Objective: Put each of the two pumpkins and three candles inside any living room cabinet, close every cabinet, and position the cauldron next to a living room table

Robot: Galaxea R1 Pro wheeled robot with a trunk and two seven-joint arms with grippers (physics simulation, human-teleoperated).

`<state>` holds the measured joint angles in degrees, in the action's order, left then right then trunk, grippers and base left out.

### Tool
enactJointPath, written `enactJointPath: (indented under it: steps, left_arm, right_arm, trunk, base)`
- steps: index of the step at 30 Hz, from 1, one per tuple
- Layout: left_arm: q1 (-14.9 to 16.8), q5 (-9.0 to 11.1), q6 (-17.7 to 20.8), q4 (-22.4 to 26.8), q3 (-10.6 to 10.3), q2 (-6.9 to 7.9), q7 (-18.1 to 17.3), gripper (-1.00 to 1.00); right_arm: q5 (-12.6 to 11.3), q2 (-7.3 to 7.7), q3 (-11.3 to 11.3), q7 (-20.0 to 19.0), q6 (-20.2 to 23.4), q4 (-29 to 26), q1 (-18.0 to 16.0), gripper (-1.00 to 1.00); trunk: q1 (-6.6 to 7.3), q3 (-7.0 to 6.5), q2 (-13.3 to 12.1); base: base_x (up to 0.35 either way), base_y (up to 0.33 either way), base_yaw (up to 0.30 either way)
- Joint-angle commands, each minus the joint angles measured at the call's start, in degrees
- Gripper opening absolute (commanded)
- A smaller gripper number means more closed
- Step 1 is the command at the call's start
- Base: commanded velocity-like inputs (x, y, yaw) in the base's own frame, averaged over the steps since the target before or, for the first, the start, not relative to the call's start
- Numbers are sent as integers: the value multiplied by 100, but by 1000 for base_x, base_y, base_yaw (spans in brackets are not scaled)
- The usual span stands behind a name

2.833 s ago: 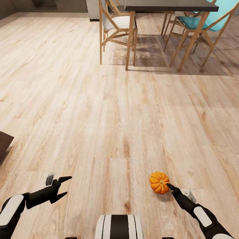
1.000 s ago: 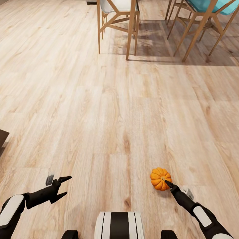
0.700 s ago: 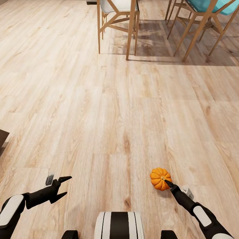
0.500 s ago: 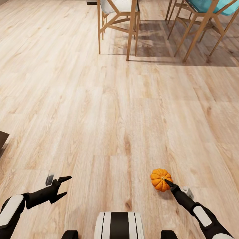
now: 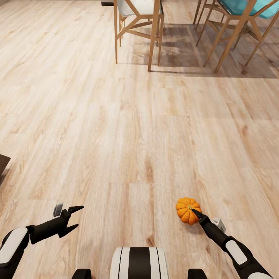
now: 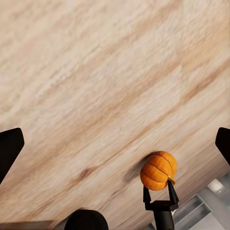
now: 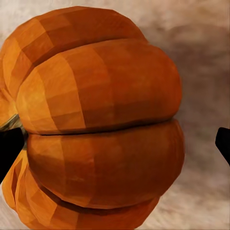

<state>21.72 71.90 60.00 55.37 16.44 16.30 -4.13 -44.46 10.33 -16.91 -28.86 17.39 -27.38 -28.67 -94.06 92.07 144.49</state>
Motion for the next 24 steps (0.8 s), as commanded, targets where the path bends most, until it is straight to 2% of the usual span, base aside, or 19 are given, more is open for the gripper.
enactJointPath:
  steps: [1,14,15,24]
  left_arm:
    - [0,0,0,-1,-1,-2,0,100]
    - [-1,-1,0,0,-1,-13,0,100]
    - [0,-2,0,0,-1,-13,0,100]
    - [1,-2,0,-2,-1,-13,0,100]
  right_arm:
    - [78,1,-5,151,-21,13,2,100]
    - [78,4,-9,152,-14,15,2,100]
    - [78,4,-7,152,-11,18,2,-100]
    - [78,4,-11,152,-13,20,2,-100]
  trunk:
    - [-1,0,0]
    - [-1,0,0]
    - [-1,0,0]
    - [-1,0,0]
  base:
    - [19,3,0]
    - [2,0,0]
    - [0,0,0]
    - [0,0,0]
